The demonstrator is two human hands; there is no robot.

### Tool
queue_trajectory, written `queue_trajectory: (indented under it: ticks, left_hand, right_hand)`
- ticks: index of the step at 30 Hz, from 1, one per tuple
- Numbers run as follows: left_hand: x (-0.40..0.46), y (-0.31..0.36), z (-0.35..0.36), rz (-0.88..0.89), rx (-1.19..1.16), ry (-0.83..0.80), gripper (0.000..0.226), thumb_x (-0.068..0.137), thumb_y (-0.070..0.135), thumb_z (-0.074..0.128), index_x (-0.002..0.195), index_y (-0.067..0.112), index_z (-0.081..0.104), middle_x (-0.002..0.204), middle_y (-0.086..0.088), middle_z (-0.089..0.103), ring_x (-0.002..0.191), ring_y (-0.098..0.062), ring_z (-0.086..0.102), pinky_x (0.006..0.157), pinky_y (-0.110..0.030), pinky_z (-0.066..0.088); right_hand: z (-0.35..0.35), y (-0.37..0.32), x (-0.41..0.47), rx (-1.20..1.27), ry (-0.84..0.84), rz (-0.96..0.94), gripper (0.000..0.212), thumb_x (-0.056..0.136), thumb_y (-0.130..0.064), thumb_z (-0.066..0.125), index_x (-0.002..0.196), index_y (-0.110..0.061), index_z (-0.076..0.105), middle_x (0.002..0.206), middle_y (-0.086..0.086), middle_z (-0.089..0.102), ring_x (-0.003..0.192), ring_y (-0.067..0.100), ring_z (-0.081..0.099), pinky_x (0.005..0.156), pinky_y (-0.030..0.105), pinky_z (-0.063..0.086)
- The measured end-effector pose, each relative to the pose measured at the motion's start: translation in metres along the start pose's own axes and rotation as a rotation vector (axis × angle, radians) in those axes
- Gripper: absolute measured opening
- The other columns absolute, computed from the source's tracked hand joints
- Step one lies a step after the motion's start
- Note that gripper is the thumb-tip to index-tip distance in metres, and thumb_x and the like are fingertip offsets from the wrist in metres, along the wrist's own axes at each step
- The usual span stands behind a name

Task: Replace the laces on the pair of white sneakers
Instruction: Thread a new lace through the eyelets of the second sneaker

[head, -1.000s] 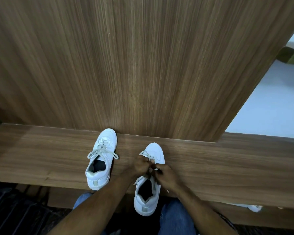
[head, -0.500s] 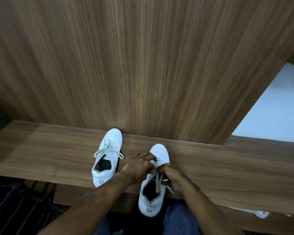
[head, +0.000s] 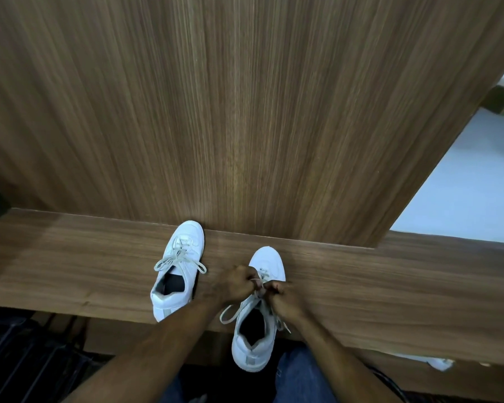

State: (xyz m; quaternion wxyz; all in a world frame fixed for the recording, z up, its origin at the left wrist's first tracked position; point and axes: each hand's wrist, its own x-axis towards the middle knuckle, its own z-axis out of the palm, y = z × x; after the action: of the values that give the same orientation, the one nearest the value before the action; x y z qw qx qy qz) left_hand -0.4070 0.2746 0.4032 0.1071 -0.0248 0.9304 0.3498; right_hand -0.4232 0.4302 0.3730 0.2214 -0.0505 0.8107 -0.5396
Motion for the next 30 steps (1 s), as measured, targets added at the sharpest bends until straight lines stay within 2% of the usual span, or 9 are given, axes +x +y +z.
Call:
queue_trajectory:
  ticks: [3, 8, 10, 13, 16, 19, 25, 28, 30]
  left_hand:
    - [-0.002, -0.014, 0.012, -0.019, 0.183, 0.132, 0.017, 0.092, 0.035, 0.053, 0.094, 0.026, 0.067, 0.108, 0.003, 0.065, 0.103, -0.018, 0.059, 0.086, -0.030, 0.040]
    - [-0.010, -0.022, 0.035, -0.056, 0.192, 0.295, 0.026, 0.091, 0.044, 0.054, 0.113, 0.029, 0.055, 0.119, 0.006, 0.057, 0.113, -0.021, 0.053, 0.095, -0.036, 0.036]
    - [-0.015, -0.021, 0.036, -0.048, 0.272, 0.406, 0.028, 0.087, 0.043, 0.060, 0.110, 0.028, 0.054, 0.114, 0.006, 0.054, 0.108, -0.020, 0.052, 0.095, -0.035, 0.033]
    - [-0.023, -0.020, 0.034, 0.127, 0.370, 0.475, 0.011, 0.076, 0.034, 0.065, 0.087, 0.032, 0.064, 0.095, 0.009, 0.054, 0.091, -0.019, 0.058, 0.086, -0.033, 0.037]
    - [-0.025, -0.023, 0.033, 0.227, 0.345, 0.344, 0.029, 0.082, 0.035, 0.046, 0.097, 0.028, 0.070, 0.103, 0.007, 0.057, 0.098, -0.018, 0.056, 0.089, -0.034, 0.041]
    - [-0.022, -0.020, 0.028, 0.150, 0.323, 0.246, 0.033, 0.087, 0.044, 0.053, 0.110, 0.027, 0.068, 0.115, 0.007, 0.057, 0.114, -0.014, 0.048, 0.095, -0.030, 0.030]
    - [-0.013, 0.013, 0.004, 0.050, 0.382, 0.191, 0.040, 0.082, 0.058, 0.056, 0.082, 0.022, 0.072, 0.097, 0.005, 0.066, 0.102, -0.013, 0.057, 0.085, -0.031, 0.035]
    - [-0.008, 0.020, -0.011, -0.115, 0.130, 0.018, 0.046, 0.084, 0.052, 0.055, 0.072, 0.009, 0.067, 0.081, -0.005, 0.067, 0.089, -0.021, 0.063, 0.071, -0.031, 0.042]
    - [-0.003, 0.018, -0.019, -0.161, 0.066, -0.104, 0.039, 0.089, 0.039, 0.051, 0.084, 0.004, 0.069, 0.093, -0.011, 0.068, 0.094, -0.023, 0.062, 0.080, -0.036, 0.046]
  right_hand:
    - [0.000, 0.002, 0.003, 0.230, -0.110, 0.184, 0.021, 0.092, -0.006, 0.056, 0.080, -0.016, 0.069, 0.072, 0.002, 0.065, 0.064, 0.013, 0.054, 0.059, 0.027, 0.042]
    - [-0.005, 0.004, 0.008, 0.360, -0.163, 0.314, 0.021, 0.093, -0.001, 0.050, 0.086, -0.014, 0.066, 0.073, -0.001, 0.063, 0.066, 0.010, 0.053, 0.062, 0.024, 0.043]
    - [-0.006, 0.003, 0.008, 0.376, -0.169, 0.348, 0.020, 0.093, -0.004, 0.051, 0.085, -0.015, 0.065, 0.072, -0.001, 0.062, 0.065, 0.011, 0.052, 0.053, 0.023, 0.042]
    - [-0.006, 0.005, 0.008, 0.394, -0.162, 0.356, 0.013, 0.092, -0.009, 0.054, 0.089, -0.015, 0.065, 0.078, 0.003, 0.065, 0.071, 0.014, 0.055, 0.062, 0.029, 0.043]
    - [-0.004, 0.005, 0.009, 0.412, -0.150, 0.357, 0.013, 0.091, -0.008, 0.054, 0.091, -0.013, 0.067, 0.080, 0.005, 0.067, 0.073, 0.016, 0.058, 0.064, 0.031, 0.045]
    - [-0.006, 0.001, 0.008, 0.439, -0.147, 0.347, 0.019, 0.093, -0.003, 0.051, 0.086, -0.011, 0.066, 0.075, 0.005, 0.067, 0.065, 0.013, 0.058, 0.056, 0.025, 0.047]
    - [-0.015, -0.010, 0.001, 0.314, -0.168, 0.243, 0.024, 0.090, 0.008, 0.051, 0.080, -0.008, 0.066, 0.065, 0.005, 0.064, 0.060, 0.012, 0.055, 0.049, 0.020, 0.045]
    - [-0.027, -0.020, 0.003, 0.089, -0.218, 0.120, 0.028, 0.087, 0.015, 0.049, 0.085, -0.002, 0.070, 0.068, 0.006, 0.067, 0.055, 0.011, 0.057, 0.051, 0.020, 0.047]
    - [-0.036, -0.028, 0.007, -0.218, -0.204, -0.028, 0.026, 0.086, 0.014, 0.051, 0.094, 0.002, 0.073, 0.074, 0.004, 0.070, 0.058, 0.007, 0.056, 0.052, 0.014, 0.044]
